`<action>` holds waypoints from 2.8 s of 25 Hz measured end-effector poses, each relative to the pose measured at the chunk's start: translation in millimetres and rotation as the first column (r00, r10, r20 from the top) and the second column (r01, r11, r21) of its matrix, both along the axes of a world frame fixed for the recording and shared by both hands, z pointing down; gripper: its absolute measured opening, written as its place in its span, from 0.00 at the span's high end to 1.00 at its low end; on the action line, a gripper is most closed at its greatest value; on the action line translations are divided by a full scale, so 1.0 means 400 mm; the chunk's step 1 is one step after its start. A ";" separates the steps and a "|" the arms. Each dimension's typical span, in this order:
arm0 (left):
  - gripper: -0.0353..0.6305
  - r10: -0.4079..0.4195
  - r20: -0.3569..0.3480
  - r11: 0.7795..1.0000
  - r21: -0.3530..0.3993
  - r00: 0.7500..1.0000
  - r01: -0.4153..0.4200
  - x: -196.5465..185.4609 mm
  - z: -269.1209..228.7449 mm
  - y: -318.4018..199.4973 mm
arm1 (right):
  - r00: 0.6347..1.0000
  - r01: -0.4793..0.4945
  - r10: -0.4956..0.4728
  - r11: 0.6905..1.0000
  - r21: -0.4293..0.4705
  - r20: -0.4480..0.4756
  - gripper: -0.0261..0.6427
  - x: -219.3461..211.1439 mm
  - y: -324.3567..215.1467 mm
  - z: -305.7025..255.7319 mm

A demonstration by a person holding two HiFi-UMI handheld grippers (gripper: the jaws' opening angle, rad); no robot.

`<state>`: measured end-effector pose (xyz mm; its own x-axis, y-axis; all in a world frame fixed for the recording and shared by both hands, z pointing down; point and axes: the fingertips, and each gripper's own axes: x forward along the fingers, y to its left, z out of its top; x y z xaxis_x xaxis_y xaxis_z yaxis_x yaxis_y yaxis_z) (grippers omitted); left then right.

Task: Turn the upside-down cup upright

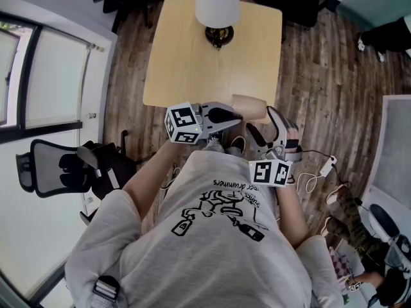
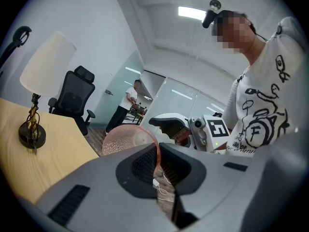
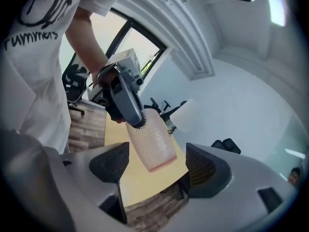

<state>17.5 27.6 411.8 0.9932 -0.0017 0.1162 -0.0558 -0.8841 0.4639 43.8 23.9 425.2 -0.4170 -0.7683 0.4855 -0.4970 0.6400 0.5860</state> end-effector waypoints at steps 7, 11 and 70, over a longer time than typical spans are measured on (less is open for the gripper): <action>0.92 0.030 0.008 1.000 0.000 1.000 -0.030 0.023 -0.006 0.023 | 0.980 0.031 -0.024 0.999 0.035 -0.197 0.44 -0.001 -0.003 0.029; 0.92 0.043 0.003 0.999 0.001 0.999 -0.043 0.032 -0.015 0.033 | 0.961 0.025 -0.016 0.999 0.029 -0.276 0.43 0.006 -0.013 0.046; 0.39 -0.196 -0.104 0.952 0.218 0.975 0.215 0.052 -0.143 -0.015 | 0.452 0.102 0.104 0.981 -0.167 0.886 0.43 -0.019 -0.005 -0.059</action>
<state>38.5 21.6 354.6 0.9745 -0.2241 0.0090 -0.2185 -0.9396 0.2635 36.1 21.8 401.5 -0.6972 -0.7162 -0.0307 -0.6787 0.6733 -0.2935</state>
